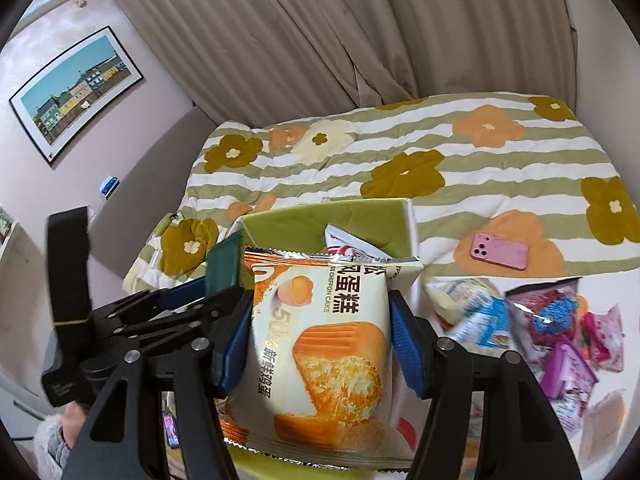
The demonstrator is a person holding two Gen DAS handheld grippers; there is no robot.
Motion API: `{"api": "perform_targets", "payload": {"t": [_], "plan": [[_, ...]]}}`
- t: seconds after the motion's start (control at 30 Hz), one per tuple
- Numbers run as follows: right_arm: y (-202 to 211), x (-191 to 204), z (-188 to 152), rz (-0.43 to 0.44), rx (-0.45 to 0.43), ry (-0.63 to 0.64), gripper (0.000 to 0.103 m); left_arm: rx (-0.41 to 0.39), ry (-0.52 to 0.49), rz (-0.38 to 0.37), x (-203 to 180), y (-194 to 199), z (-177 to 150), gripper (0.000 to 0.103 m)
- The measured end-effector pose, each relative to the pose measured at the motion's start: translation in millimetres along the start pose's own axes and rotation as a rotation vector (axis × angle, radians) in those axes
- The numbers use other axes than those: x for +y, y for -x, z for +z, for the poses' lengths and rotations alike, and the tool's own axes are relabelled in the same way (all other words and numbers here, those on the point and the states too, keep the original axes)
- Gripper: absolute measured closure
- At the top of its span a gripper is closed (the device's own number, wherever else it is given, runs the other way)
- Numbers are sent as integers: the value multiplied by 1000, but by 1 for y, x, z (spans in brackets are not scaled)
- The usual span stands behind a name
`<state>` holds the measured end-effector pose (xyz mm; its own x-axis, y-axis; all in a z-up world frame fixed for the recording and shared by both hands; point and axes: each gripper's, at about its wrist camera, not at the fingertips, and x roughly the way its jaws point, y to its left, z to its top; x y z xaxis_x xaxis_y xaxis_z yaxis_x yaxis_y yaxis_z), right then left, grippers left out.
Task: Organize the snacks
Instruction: 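Carry the orange cake packet toward the box with the right tool, then drop the green bar into the box while the right tool drops the orange cake packet in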
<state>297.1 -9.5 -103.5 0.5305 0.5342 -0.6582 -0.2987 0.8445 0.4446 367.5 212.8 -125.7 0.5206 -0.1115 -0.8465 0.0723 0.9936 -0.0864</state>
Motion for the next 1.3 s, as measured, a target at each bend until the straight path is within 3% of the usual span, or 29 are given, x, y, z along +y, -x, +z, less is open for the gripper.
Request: {"api": "perform_targets", "payload": {"t": [0.07, 0.1, 0.13, 0.27, 0.5, 0.67, 0.77, 0.9, 0.97, 1.0, 1.03, 1.3], "plan": [[-9, 2, 1, -19, 5, -7, 44, 21, -3, 8, 7, -12, 5, 36], [-15, 2, 2, -32, 12, -12, 44, 22, -2, 13, 9, -15, 5, 10], [-18, 2, 3, -38, 16, -18, 44, 12, 1, 13, 11, -17, 5, 0], [-31, -2, 4, -63, 40, -33, 44, 11, 5, -4, 21, -15, -4, 0], [-45, 0, 3, -83, 74, 39, 44, 15, 65, 35, 29, -2, -30, 0], [-54, -1, 3, -58, 121, 77, 44, 22, 86, 56, 29, 6, -39, 0], [-59, -1, 0, -46, 133, 82, 44, 26, 87, 123, 29, 6, -41, 0], [-62, 1, -4, -26, 129, 86, 43, 22, 128, 108, 35, 10, -44, 0], [-62, 1, -5, -10, 119, 86, 31, 26, 123, 121, 35, 10, -46, 0], [-61, 2, -4, -5, 111, 86, 14, 27, 121, 129, 34, 10, -48, 0], [-59, 2, -5, -5, 96, 89, 4, 28, 121, 126, 35, 10, -50, 0], [-47, 6, -14, -48, 60, 108, 3, 28, 120, 126, 34, 21, -61, 0]]}}
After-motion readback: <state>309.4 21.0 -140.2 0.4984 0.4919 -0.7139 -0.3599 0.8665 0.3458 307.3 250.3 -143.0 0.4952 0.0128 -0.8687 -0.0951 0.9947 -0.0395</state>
